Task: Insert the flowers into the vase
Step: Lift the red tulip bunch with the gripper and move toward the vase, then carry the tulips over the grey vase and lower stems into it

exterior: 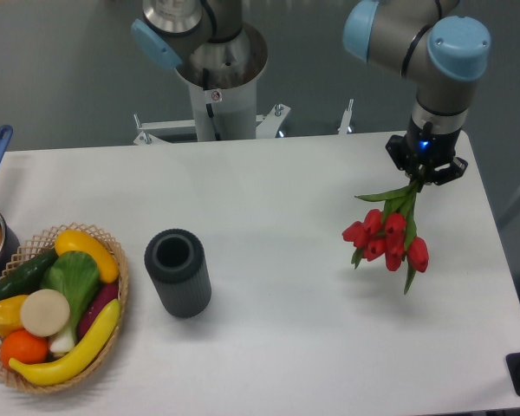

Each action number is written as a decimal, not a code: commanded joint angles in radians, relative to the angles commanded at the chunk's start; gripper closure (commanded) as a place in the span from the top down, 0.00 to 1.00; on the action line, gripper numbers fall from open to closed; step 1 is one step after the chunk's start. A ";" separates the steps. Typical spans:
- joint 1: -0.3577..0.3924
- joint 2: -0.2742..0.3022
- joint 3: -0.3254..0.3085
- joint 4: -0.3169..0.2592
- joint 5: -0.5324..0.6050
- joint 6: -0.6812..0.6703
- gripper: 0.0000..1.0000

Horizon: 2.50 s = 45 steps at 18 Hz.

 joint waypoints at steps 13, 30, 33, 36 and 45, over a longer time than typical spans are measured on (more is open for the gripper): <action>-0.052 0.008 -0.005 0.012 -0.067 -0.112 0.05; -0.159 0.011 -0.005 0.078 -0.598 -0.397 0.05; -0.176 0.020 -0.003 0.080 -0.716 -0.423 0.05; -0.176 0.026 -0.005 0.080 -0.856 -0.423 0.05; -0.213 0.038 -0.026 0.252 -1.190 -0.440 0.09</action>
